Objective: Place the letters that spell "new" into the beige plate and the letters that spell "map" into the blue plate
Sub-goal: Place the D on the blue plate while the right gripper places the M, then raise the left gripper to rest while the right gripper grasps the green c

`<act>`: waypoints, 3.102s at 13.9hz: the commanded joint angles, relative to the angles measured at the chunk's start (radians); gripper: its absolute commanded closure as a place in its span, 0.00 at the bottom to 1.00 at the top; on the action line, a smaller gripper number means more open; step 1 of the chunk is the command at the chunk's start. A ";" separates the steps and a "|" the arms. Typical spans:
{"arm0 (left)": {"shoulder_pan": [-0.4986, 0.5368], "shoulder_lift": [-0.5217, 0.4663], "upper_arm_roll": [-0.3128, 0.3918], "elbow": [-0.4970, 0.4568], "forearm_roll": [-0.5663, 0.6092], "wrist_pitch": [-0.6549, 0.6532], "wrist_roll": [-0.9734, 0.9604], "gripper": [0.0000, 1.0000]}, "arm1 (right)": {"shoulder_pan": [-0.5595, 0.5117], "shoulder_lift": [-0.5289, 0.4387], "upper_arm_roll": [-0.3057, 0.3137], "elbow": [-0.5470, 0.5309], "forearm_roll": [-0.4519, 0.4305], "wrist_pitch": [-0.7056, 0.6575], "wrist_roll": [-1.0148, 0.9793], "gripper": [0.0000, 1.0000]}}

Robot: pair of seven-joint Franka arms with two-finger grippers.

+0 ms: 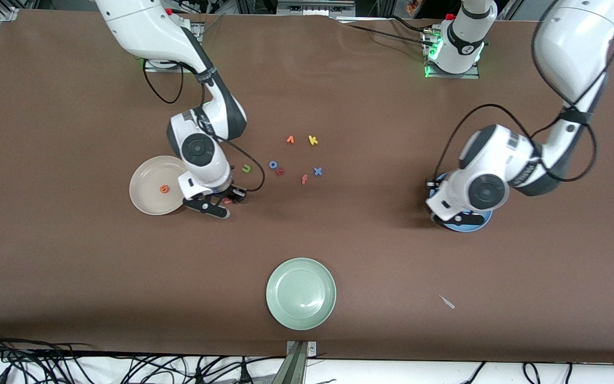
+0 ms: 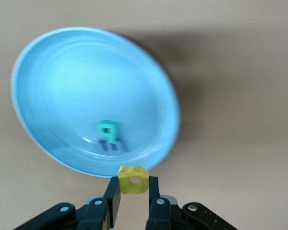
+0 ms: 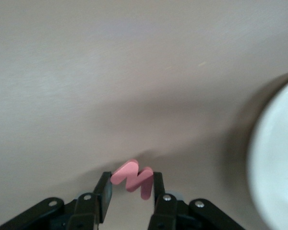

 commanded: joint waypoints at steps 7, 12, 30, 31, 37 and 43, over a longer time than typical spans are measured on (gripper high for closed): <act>0.025 -0.049 -0.049 0.008 0.017 -0.018 0.038 0.00 | 0.000 -0.320 -0.182 -0.416 -0.003 0.031 -0.345 0.70; 0.025 -0.211 -0.086 0.074 -0.025 -0.041 0.063 0.00 | 0.001 -0.340 -0.183 -0.479 0.006 0.060 -0.342 0.47; -0.390 -0.620 0.603 0.133 -0.376 -0.217 0.245 0.00 | 0.110 -0.176 0.091 -0.418 0.012 0.328 0.232 0.30; -0.390 -0.620 0.597 0.133 -0.374 -0.217 0.242 0.00 | 0.124 -0.163 0.091 -0.410 0.012 0.331 0.247 0.30; -0.351 -0.641 0.533 0.113 -0.329 -0.222 0.247 0.00 | 0.127 -0.138 0.088 -0.393 0.000 0.368 0.250 0.30; -0.354 -0.643 0.531 0.114 -0.336 -0.217 0.247 0.00 | 0.126 -0.089 0.082 -0.358 -0.020 0.370 0.249 0.32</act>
